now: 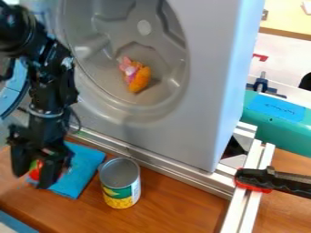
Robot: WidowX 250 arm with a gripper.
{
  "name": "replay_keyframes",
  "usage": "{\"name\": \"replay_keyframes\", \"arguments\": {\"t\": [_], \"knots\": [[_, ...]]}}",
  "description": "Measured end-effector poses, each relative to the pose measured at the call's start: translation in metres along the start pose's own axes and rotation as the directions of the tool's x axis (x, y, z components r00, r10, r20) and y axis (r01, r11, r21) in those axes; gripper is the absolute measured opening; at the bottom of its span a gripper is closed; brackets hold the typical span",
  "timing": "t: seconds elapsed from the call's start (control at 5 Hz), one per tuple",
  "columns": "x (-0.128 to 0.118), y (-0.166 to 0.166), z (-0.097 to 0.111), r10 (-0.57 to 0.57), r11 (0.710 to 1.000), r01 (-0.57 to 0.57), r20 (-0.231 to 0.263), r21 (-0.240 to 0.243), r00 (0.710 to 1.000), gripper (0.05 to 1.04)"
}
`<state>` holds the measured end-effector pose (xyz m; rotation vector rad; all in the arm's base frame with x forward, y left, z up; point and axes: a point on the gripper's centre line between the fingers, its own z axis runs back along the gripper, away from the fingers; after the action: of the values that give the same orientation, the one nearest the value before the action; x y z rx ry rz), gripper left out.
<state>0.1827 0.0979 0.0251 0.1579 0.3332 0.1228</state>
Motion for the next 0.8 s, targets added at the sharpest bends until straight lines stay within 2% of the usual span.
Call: {"name": "replay_keyframes", "arguments": {"t": [0.2, 0.4, 0.6, 0.8], "knots": [[-0.015, -0.004, -0.01, -0.02, 1.0, 0.02, -0.054, 0.002, 0.998, 0.74], [-0.018, -0.018, -0.022, -0.083, 0.995, 0.082, -0.016, -0.056, 0.996, 0.74], [0.003, -0.043, -0.034, -0.187, 0.977, 0.196, 0.1, -0.079, 0.977, 0.74], [0.014, -0.054, -0.053, -0.219, 0.97, 0.233, 0.168, -0.07, 0.961, 0.74]]}}
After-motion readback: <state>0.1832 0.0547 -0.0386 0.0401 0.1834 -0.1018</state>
